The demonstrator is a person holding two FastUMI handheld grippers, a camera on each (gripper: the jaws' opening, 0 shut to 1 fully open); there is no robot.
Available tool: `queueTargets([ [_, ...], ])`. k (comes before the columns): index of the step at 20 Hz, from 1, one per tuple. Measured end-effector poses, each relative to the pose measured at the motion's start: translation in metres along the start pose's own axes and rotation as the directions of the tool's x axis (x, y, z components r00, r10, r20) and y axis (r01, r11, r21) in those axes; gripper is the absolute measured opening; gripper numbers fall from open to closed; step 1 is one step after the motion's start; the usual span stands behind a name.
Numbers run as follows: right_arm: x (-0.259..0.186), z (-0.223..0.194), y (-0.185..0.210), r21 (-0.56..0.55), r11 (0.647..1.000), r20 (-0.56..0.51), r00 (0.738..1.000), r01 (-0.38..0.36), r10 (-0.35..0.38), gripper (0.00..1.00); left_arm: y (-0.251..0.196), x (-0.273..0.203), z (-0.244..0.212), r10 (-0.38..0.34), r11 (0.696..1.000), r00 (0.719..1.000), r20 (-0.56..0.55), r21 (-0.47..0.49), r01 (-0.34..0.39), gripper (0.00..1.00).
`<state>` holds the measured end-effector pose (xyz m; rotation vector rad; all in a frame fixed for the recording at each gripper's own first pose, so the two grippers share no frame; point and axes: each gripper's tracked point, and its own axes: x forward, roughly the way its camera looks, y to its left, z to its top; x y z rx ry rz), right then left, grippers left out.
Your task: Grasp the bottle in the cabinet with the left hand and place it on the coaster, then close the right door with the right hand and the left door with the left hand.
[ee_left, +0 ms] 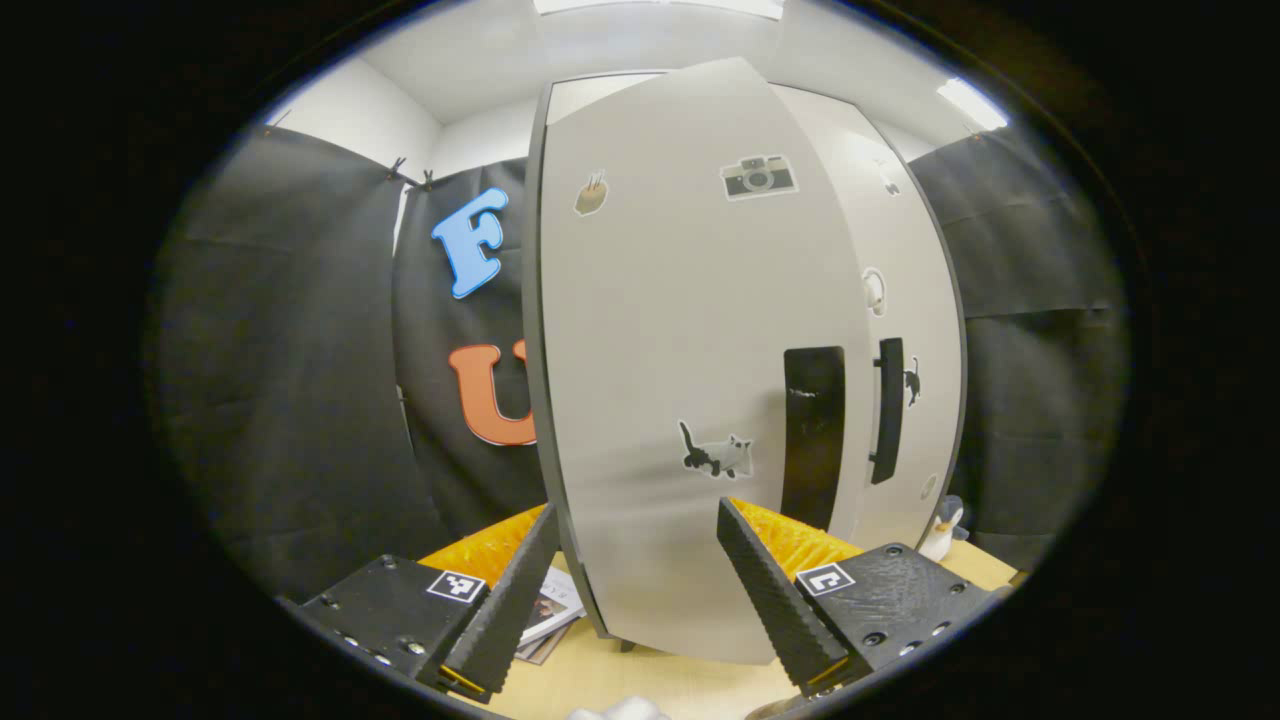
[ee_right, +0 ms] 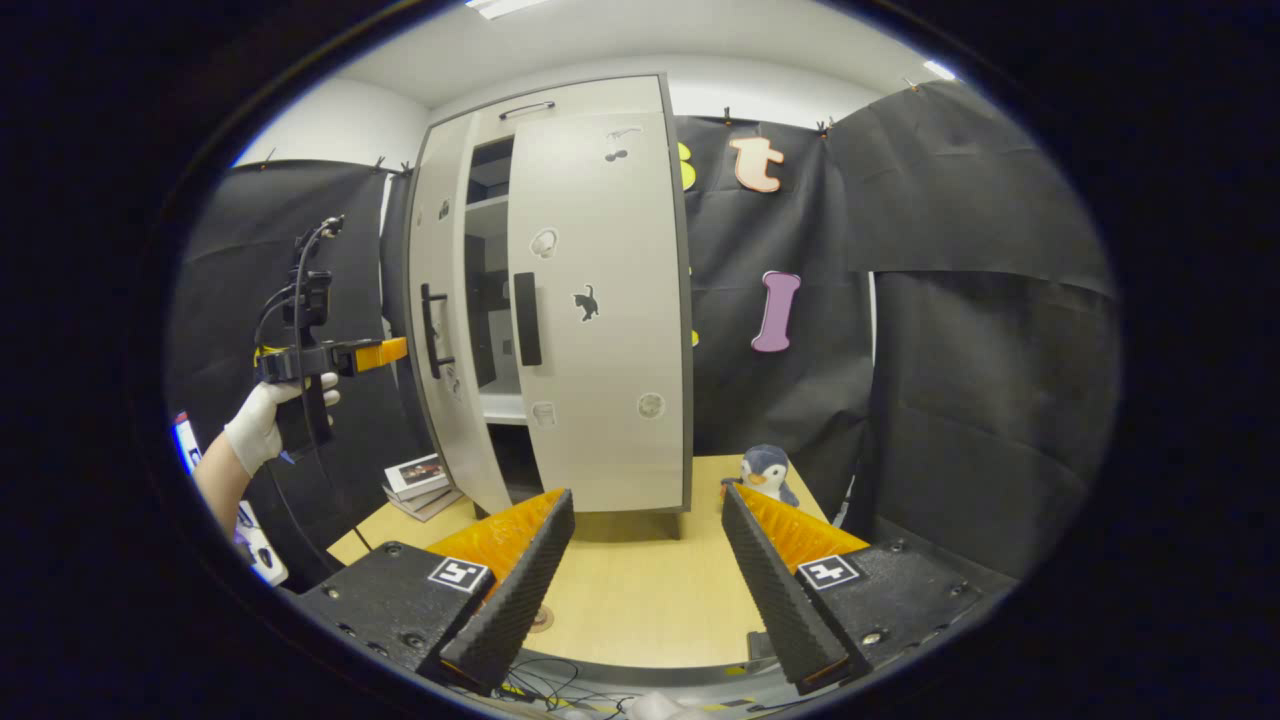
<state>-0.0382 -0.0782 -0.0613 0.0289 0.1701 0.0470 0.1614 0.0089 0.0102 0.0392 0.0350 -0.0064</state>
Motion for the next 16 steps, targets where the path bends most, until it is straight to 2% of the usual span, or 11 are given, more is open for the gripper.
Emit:
queueTargets([
  [6,0.001,0.009,-0.007,0.002,0.999,0.021,0.999,0.039,-0.039,0.99,-0.014,-0.038,0.017,-0.019,0.999,1.0,0.018,-0.027,0.019,0.97],
  [7,0.002,0.012,-0.007,0.002,0.999,0.027,0.999,0.042,-0.042,0.96,-0.017,-0.048,0.02,-0.027,0.999,0.999,0.023,-0.029,0.027,0.97],
  [11,0.008,0.022,-0.002,0.004,0.999,0.047,0.998,0.034,-0.034,0.98,-0.032,-0.091,0.03,-0.046,0.999,0.998,0.045,-0.008,0.046,0.97],
  [16,0.018,0.03,0.009,-0.006,1.0,0.073,0.997,0.009,-0.008,0.96,-0.048,-0.141,0.018,-0.052,0.999,0.998,0.036,-0.003,0.052,0.97],
])
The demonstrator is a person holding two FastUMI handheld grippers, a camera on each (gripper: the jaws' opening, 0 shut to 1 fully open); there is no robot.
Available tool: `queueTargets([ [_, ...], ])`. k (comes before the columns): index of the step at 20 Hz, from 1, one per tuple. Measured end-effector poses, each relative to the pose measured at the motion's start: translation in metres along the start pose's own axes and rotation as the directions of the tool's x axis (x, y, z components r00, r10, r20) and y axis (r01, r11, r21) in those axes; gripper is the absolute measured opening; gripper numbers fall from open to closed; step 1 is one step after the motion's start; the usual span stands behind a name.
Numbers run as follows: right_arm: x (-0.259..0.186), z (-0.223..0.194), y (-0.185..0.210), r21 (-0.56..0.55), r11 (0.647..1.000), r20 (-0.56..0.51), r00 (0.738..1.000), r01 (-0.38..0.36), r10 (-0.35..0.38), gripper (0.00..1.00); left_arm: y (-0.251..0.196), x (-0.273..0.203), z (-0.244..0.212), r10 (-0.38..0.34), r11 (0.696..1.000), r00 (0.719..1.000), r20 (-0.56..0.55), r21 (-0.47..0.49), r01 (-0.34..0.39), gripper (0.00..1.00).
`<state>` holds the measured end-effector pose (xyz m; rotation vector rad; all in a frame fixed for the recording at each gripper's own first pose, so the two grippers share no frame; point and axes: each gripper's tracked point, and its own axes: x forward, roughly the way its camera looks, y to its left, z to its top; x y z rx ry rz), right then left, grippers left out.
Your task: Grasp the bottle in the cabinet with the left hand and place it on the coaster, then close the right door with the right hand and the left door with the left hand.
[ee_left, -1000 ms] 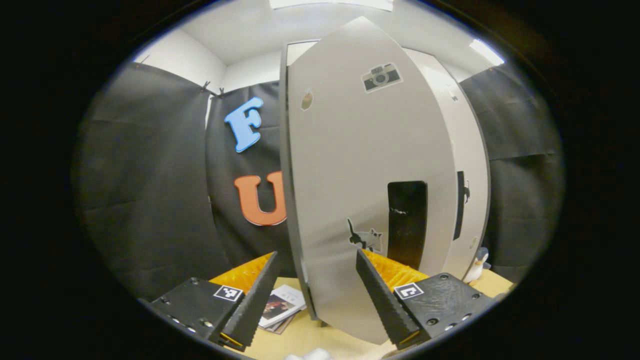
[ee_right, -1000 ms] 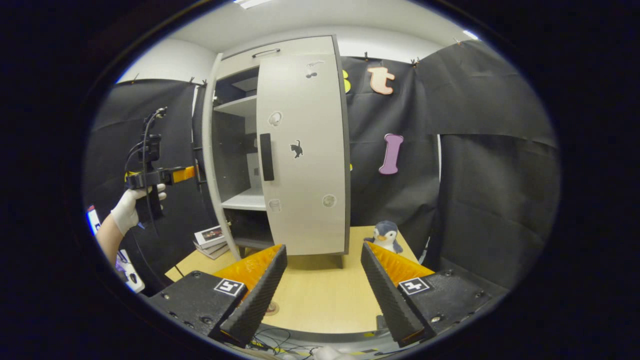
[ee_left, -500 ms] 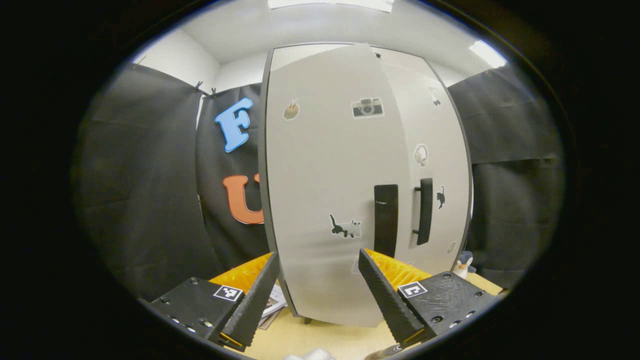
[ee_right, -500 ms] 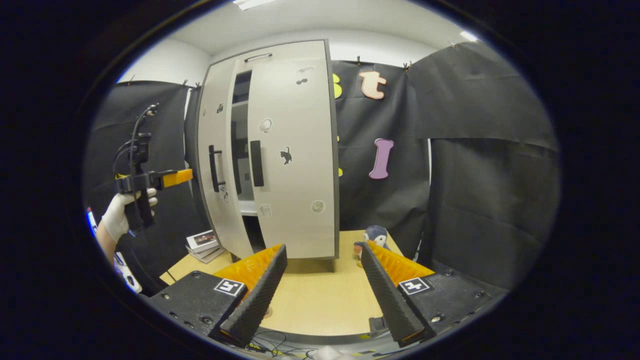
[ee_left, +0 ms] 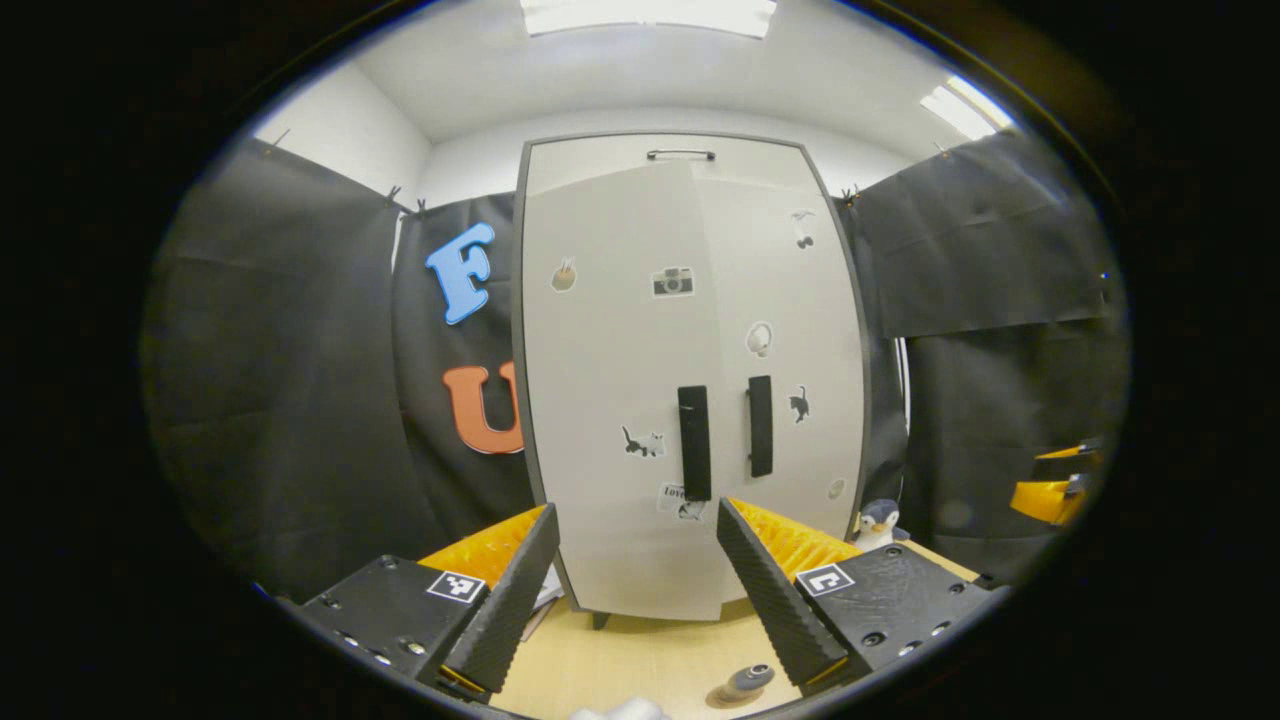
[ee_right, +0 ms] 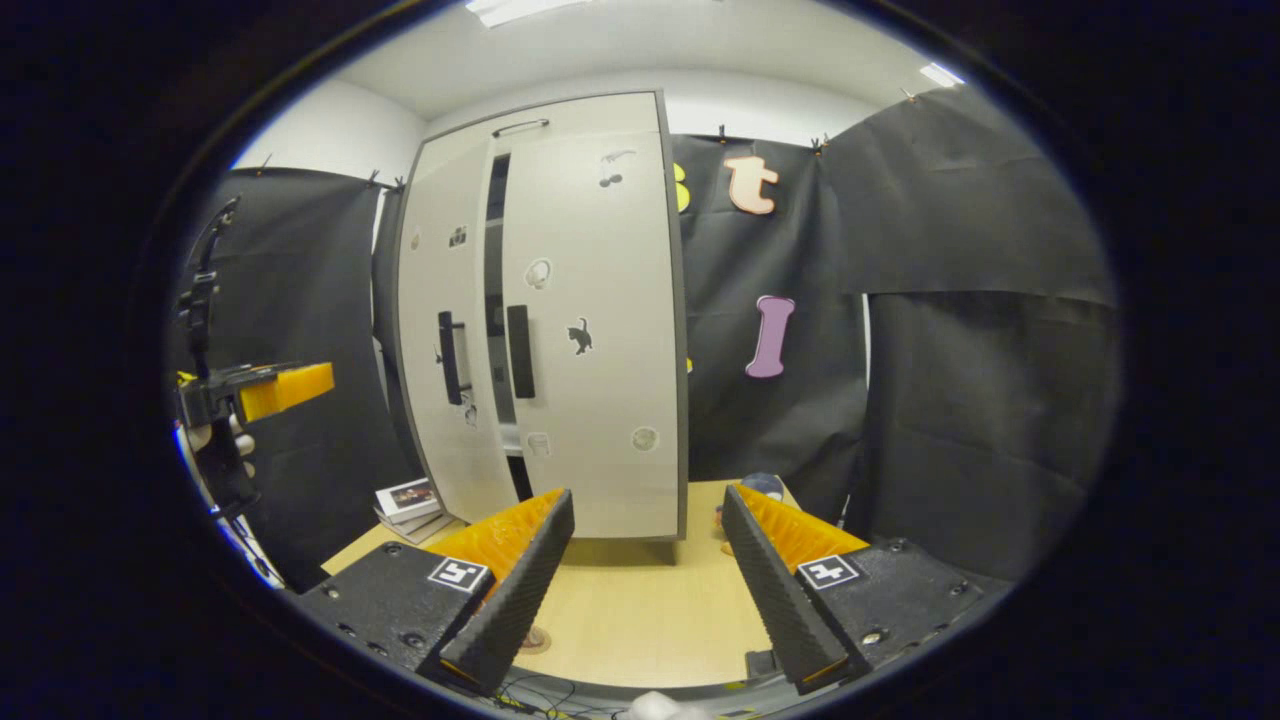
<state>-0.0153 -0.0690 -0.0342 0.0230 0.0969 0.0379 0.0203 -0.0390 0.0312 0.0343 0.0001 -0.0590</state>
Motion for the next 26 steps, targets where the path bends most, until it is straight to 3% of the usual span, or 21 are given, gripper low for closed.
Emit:
queueTargets([
  [5,0.007,-0.002,0.011,-0.004,1.0,0.015,1.0,-0.024,0.024,0.96,-0.008,-0.031,-0.019,0.053,0.999,0.998,-0.015,0.005,-0.053,0.97],
  [10,0.01,-0.006,0.013,-0.022,1.0,0.048,0.999,0.004,-0.003,0.98,-0.021,-0.046,-0.045,0.094,0.996,0.995,-0.032,0.008,-0.094,0.98],
  [15,0.012,-0.004,0.012,-0.031,0.999,0.053,0.999,0.011,-0.009,0.96,-0.025,-0.049,-0.057,0.085,0.996,0.994,-0.069,-0.014,-0.086,0.97],
  [26,0.013,-0.001,0.009,-0.03,0.999,0.06,0.998,0.029,-0.027,0.97,-0.023,-0.035,-0.052,0.048,0.999,0.998,-0.038,0.004,-0.048,0.97],
])
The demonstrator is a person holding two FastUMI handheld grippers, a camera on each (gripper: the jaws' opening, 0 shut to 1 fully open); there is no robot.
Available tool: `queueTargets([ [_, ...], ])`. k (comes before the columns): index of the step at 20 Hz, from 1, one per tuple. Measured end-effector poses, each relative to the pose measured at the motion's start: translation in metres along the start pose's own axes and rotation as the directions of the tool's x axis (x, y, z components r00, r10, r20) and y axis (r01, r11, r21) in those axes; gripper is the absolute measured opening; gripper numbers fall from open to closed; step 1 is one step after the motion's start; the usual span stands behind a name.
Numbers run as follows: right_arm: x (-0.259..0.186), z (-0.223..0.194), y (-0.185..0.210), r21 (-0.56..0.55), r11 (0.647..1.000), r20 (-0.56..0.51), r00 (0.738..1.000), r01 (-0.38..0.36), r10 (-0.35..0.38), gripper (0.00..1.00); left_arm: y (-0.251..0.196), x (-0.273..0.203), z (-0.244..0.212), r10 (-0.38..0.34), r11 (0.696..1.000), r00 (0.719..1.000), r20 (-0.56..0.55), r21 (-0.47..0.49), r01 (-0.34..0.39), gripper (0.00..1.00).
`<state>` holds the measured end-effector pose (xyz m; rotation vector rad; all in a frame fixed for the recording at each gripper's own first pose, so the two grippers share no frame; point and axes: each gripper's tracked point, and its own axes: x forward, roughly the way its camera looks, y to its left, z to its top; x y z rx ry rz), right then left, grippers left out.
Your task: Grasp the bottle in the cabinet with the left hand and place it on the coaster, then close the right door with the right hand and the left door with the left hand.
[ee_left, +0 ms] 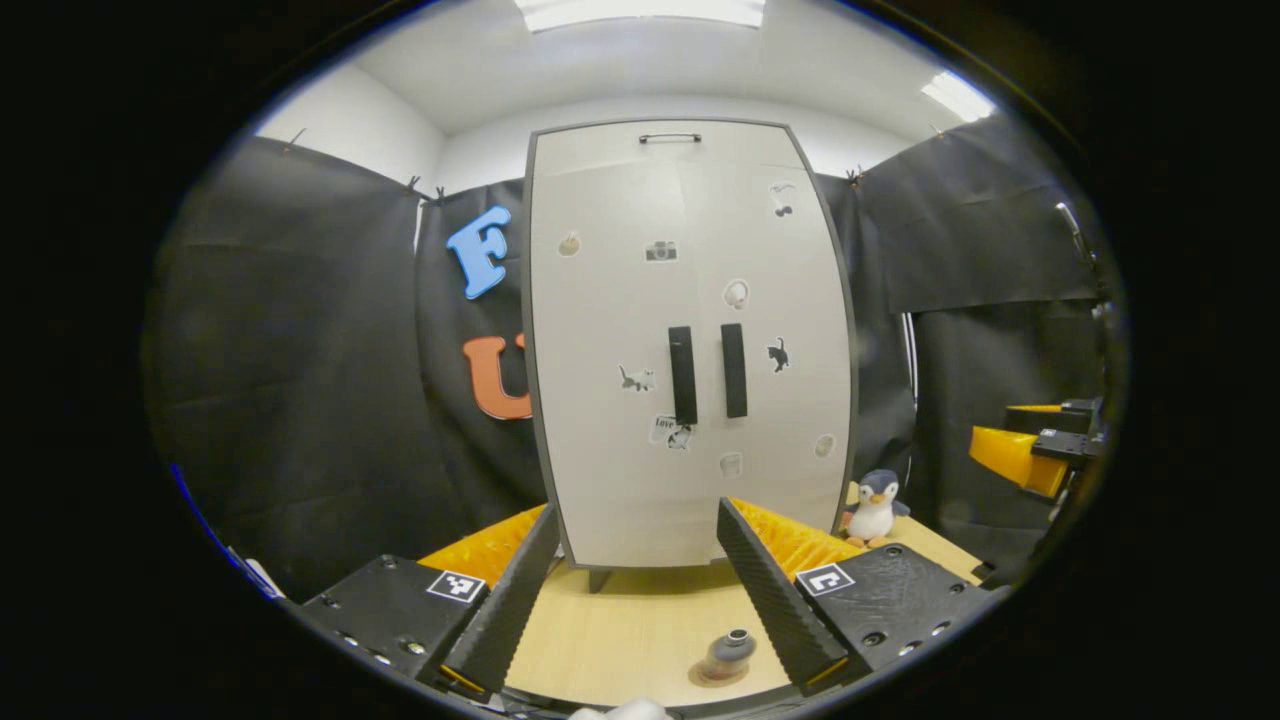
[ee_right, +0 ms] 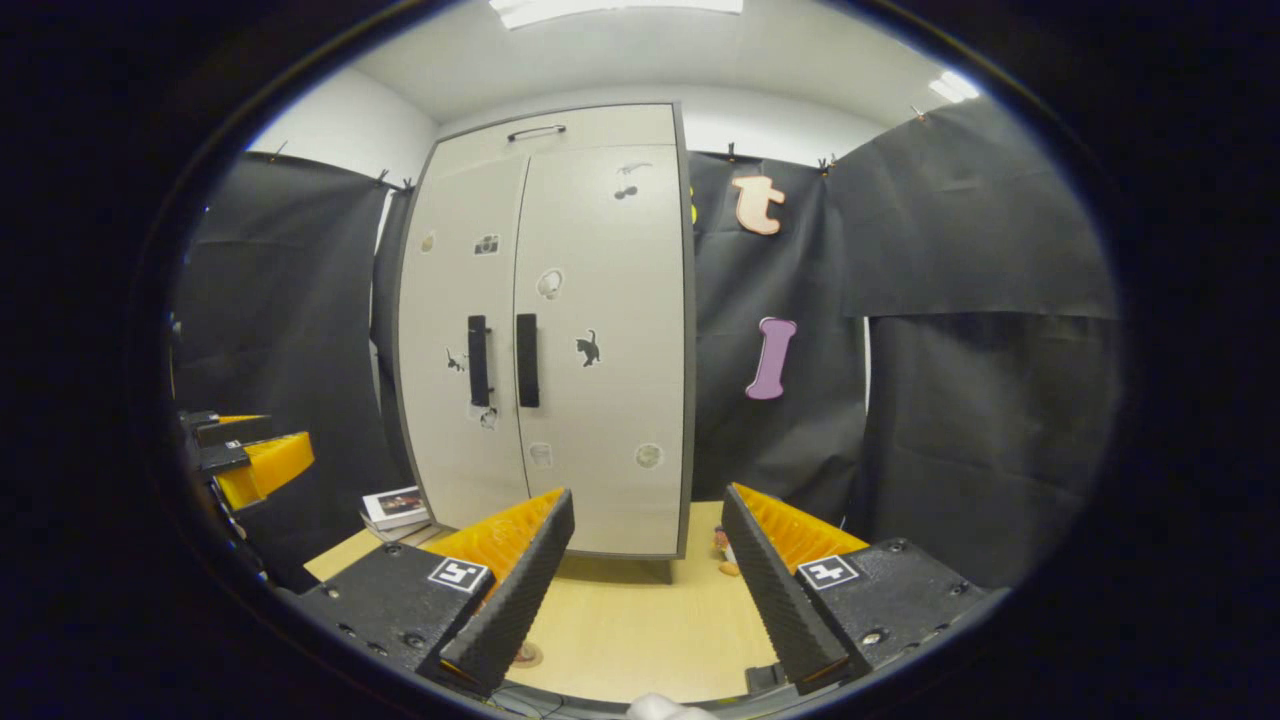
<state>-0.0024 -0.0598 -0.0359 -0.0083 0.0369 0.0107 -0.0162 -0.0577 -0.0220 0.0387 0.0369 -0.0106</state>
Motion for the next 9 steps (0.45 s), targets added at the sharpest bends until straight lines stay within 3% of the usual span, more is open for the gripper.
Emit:
queueTargets([
  [9,0.0027,0.0013,0.0061,-0.01,1.0,-0.002,1.0,0.002,-0.002,0.97,-0.0005,0.0094,0.0034,-0.021,1.0,1.0,0.009,0.003,0.021,0.97],
])
